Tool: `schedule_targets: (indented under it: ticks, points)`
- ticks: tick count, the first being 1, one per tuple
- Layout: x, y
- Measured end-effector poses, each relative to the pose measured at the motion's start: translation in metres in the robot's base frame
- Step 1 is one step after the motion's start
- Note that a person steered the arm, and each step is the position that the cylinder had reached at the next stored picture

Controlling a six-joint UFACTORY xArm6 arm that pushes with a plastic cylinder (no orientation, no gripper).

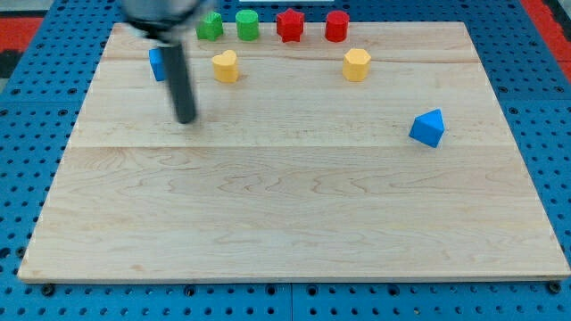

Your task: Move the blue triangle slightly down and right

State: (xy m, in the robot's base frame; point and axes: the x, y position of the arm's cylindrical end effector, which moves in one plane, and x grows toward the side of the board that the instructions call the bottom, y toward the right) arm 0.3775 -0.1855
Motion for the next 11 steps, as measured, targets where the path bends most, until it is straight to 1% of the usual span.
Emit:
schedule_targets:
  ticks: [1, 2, 4, 5, 6, 7, 8, 9, 10, 11]
  points:
    - [-0.063, -0.113]
    - [-0.071, -0.119]
    - [-0.078, -0.119]
    - [-0.115, -0.119]
    - [-0.134, -0.080]
    - [-0.109, -0.006]
    - [-0.080, 0.004]
    - [-0.079, 0.007]
    - [-0.084, -0.019]
    - [-0.117, -0.045]
